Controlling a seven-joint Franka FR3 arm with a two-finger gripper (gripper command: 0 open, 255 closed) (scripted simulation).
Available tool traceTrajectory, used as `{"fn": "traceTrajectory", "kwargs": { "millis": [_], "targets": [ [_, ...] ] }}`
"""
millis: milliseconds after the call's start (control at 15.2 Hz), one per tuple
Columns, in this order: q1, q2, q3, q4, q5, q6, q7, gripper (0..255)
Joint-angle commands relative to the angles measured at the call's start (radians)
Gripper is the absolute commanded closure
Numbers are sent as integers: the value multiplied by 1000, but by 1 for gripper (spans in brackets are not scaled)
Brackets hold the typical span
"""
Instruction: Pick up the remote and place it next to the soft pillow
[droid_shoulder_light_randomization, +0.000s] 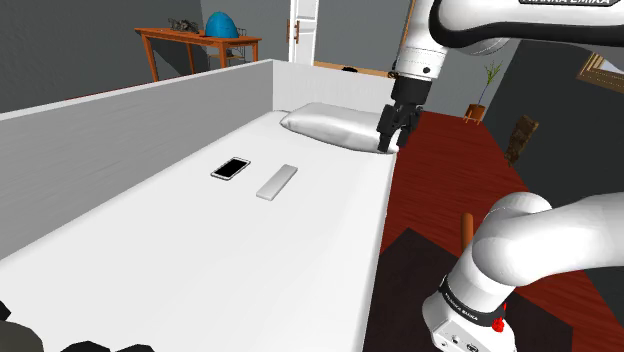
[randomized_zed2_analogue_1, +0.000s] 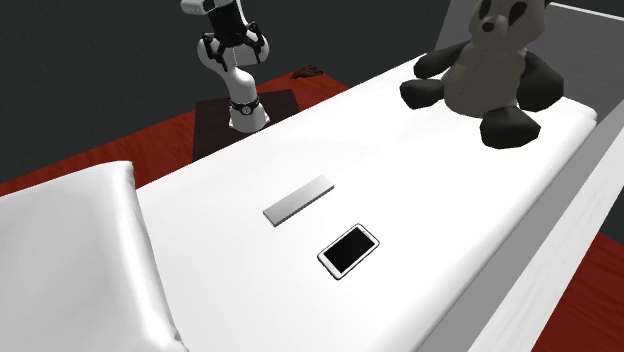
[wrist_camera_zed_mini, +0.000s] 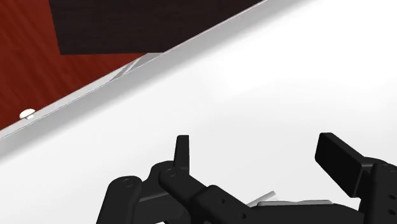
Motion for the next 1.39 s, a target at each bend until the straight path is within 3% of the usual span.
{"fn": "traceTrajectory", "kwargs": {
  "millis": [0,726,1320],
  "targets": [
    [0,0,0,0,0,0,0,0],
    [-52,330,229,52,89,324,420,0],
    [-118,689,355,235,3,515,789,0]
  ]
}}
